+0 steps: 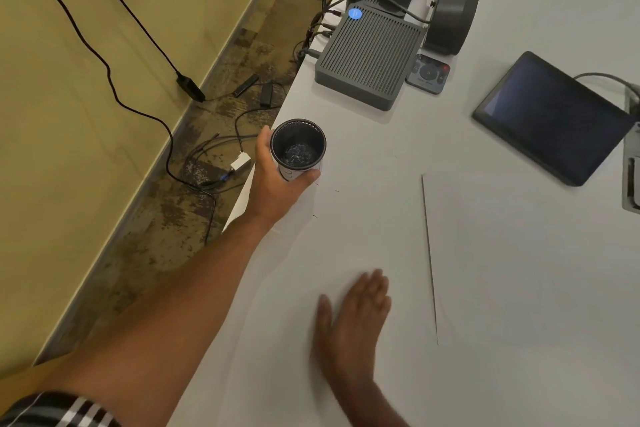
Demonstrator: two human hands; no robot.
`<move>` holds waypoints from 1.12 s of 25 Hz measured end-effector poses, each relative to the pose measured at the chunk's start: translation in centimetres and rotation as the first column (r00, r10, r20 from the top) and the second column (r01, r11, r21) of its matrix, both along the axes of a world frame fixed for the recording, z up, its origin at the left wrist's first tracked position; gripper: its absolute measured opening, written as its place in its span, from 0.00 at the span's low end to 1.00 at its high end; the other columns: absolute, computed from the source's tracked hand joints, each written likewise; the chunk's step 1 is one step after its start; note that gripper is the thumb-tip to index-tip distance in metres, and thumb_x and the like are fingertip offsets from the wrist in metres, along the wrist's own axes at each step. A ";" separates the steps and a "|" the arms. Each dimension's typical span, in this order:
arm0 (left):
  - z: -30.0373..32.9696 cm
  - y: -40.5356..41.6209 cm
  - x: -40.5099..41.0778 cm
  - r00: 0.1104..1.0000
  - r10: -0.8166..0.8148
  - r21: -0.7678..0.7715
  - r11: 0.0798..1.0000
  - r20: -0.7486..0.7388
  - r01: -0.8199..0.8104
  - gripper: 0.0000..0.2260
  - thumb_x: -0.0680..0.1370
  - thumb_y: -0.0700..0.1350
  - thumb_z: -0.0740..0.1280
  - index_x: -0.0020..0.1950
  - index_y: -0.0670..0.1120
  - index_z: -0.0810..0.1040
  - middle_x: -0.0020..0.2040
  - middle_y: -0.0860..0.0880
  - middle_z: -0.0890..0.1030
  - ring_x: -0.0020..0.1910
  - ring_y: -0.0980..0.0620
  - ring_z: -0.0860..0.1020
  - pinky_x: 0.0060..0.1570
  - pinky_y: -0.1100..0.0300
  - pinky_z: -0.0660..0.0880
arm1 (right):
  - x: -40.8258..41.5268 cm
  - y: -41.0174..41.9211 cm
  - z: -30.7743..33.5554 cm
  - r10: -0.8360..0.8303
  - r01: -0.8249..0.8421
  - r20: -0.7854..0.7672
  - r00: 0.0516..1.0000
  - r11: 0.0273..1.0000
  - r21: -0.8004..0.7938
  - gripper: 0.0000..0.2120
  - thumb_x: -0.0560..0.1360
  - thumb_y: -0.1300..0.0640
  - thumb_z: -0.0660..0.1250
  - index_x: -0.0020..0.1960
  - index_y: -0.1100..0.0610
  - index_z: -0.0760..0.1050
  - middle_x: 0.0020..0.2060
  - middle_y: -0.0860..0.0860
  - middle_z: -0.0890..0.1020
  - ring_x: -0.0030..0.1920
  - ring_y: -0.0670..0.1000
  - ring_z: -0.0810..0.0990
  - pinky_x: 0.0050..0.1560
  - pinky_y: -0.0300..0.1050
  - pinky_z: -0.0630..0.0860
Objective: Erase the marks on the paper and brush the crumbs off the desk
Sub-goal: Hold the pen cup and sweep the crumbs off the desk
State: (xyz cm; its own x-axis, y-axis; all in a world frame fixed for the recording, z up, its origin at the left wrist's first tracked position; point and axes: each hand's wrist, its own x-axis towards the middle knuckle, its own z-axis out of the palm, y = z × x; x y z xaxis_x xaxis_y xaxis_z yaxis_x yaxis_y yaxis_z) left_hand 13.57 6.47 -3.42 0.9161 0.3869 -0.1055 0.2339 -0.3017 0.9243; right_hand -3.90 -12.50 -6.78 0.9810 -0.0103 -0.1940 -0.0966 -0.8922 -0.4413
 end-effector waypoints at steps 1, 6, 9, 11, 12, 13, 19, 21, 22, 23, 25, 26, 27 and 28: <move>-0.1 -0.1 0.1 1.000 -0.002 -0.002 1.000 0.012 0.002 0.51 0.66 0.57 0.77 0.80 0.50 0.51 0.76 0.47 0.65 0.73 0.53 0.66 0.57 0.81 0.64 | -0.8 1.1 -0.2 0.053 -0.054 -0.045 0.998 0.998 -0.036 0.38 0.79 0.42 0.53 0.75 0.70 0.52 0.76 0.67 0.49 0.76 0.65 0.47 0.73 0.61 0.47; 0.0 -0.4 0.8 0.998 0.027 0.009 1.000 0.048 -0.028 0.44 0.66 0.55 0.79 0.76 0.49 0.61 0.72 0.47 0.72 0.69 0.51 0.72 0.57 0.77 0.71 | 4.8 7.8 0.7 0.190 -0.190 -0.046 0.981 0.982 0.005 0.34 0.82 0.42 0.47 0.78 0.64 0.44 0.77 0.62 0.42 0.77 0.58 0.36 0.74 0.56 0.41; 0.7 0.0 0.9 0.991 0.103 0.009 0.995 0.080 -0.104 0.41 0.67 0.52 0.81 0.75 0.47 0.64 0.69 0.48 0.74 0.66 0.52 0.74 0.56 0.75 0.72 | 9.1 8.1 1.9 0.316 -0.317 0.050 0.947 0.906 0.280 0.29 0.83 0.49 0.48 0.78 0.61 0.44 0.77 0.56 0.43 0.77 0.50 0.37 0.76 0.50 0.41; 1.3 1.0 0.5 0.976 0.192 0.018 0.981 0.104 -0.195 0.40 0.69 0.47 0.81 0.75 0.45 0.64 0.69 0.47 0.74 0.66 0.52 0.73 0.52 0.80 0.69 | 12.3 5.8 1.8 0.230 -0.269 0.154 0.961 0.909 0.320 0.30 0.82 0.48 0.48 0.77 0.62 0.47 0.77 0.55 0.47 0.77 0.51 0.43 0.76 0.47 0.42; 1.5 1.8 0.2 0.964 0.244 0.024 0.969 0.111 -0.248 0.40 0.69 0.46 0.80 0.76 0.45 0.63 0.70 0.47 0.74 0.66 0.52 0.72 0.51 0.82 0.68 | 14.3 4.3 1.4 0.151 -0.200 0.185 0.971 0.939 0.281 0.31 0.81 0.47 0.49 0.77 0.63 0.48 0.76 0.56 0.49 0.77 0.53 0.46 0.76 0.47 0.42; 1.6 2.6 -0.3 0.948 0.295 0.024 0.954 0.120 -0.300 0.40 0.70 0.45 0.80 0.76 0.46 0.63 0.70 0.47 0.73 0.66 0.53 0.72 0.50 0.83 0.67 | 16.4 2.9 1.1 0.081 -0.121 0.182 0.980 0.968 0.221 0.32 0.81 0.46 0.50 0.77 0.65 0.50 0.77 0.58 0.50 0.77 0.56 0.48 0.76 0.49 0.43; -0.1 6.1 -3.7 0.881 0.465 0.012 0.884 0.082 -0.468 0.40 0.70 0.42 0.80 0.77 0.48 0.61 0.72 0.46 0.71 0.69 0.49 0.70 0.51 0.74 0.67 | 25.2 -1.5 0.3 0.040 -0.040 -0.001 0.999 0.998 -0.045 0.35 0.81 0.42 0.51 0.77 0.65 0.48 0.77 0.61 0.49 0.77 0.58 0.45 0.76 0.53 0.41; -1.2 7.2 -4.5 0.872 0.482 0.034 0.873 0.086 -0.486 0.41 0.69 0.43 0.81 0.76 0.49 0.62 0.72 0.46 0.72 0.70 0.47 0.71 0.55 0.69 0.69 | 24.1 -0.3 -0.1 0.132 -0.132 -0.005 0.991 0.988 -0.075 0.35 0.81 0.40 0.47 0.77 0.65 0.49 0.77 0.62 0.49 0.77 0.58 0.44 0.76 0.53 0.40; -1.8 7.6 -4.9 0.871 0.484 0.036 0.872 0.079 -0.488 0.41 0.68 0.43 0.81 0.75 0.50 0.63 0.71 0.47 0.72 0.69 0.46 0.71 0.58 0.64 0.71 | 22.7 0.6 -0.3 0.231 -0.229 0.015 0.973 0.970 -0.076 0.35 0.81 0.40 0.44 0.77 0.65 0.50 0.77 0.62 0.49 0.77 0.59 0.45 0.76 0.52 0.41; -2.3 8.0 -5.2 0.871 0.486 0.033 0.872 0.065 -0.489 0.41 0.68 0.43 0.81 0.75 0.50 0.63 0.71 0.47 0.72 0.69 0.46 0.72 0.60 0.59 0.73 | 20.9 1.6 -0.4 0.364 -0.361 0.042 0.930 0.930 -0.059 0.35 0.81 0.40 0.42 0.77 0.65 0.52 0.77 0.61 0.51 0.77 0.59 0.47 0.76 0.53 0.42; -3.3 8.6 -5.7 0.876 0.481 0.033 0.876 0.027 -0.482 0.41 0.68 0.43 0.81 0.75 0.51 0.63 0.71 0.47 0.72 0.69 0.45 0.72 0.63 0.50 0.75 | 17.6 2.7 0.1 0.608 -0.612 0.086 0.790 0.790 0.034 0.35 0.81 0.39 0.40 0.77 0.63 0.55 0.77 0.58 0.54 0.77 0.55 0.49 0.76 0.52 0.46; -3.7 8.7 -5.9 0.882 0.471 0.036 0.881 0.009 -0.471 0.41 0.68 0.43 0.81 0.75 0.51 0.62 0.71 0.47 0.72 0.69 0.45 0.72 0.63 0.49 0.75 | 17.0 2.7 0.4 0.664 -0.669 0.082 0.743 0.738 0.088 0.34 0.81 0.40 0.40 0.77 0.62 0.56 0.77 0.56 0.55 0.77 0.51 0.49 0.76 0.50 0.46; -4.0 8.8 -6.0 0.891 0.455 0.039 0.890 -0.004 -0.454 0.41 0.68 0.44 0.81 0.75 0.52 0.62 0.71 0.47 0.72 0.69 0.44 0.72 0.63 0.48 0.74 | 17.3 2.3 0.7 0.658 -0.665 0.096 0.747 0.735 0.132 0.33 0.81 0.40 0.41 0.77 0.61 0.56 0.77 0.54 0.55 0.77 0.49 0.50 0.76 0.47 0.45; -4.4 8.8 -6.1 0.900 0.435 0.038 0.900 -0.016 -0.435 0.41 0.68 0.44 0.81 0.75 0.52 0.62 0.71 0.46 0.72 0.69 0.44 0.72 0.62 0.49 0.74 | 18.1 1.7 0.6 0.578 -0.594 0.139 0.804 0.791 0.146 0.33 0.81 0.40 0.41 0.77 0.61 0.57 0.77 0.54 0.56 0.77 0.49 0.50 0.76 0.44 0.43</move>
State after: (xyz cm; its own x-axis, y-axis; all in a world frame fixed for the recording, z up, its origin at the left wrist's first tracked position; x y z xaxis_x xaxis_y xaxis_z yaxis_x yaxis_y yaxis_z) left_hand 7.51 15.28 -7.78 0.6531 0.7500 -0.1050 0.3699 -0.1950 0.9084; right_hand 14.23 -10.76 -6.19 0.8001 0.5973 -0.0556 0.4629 -0.6736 -0.5762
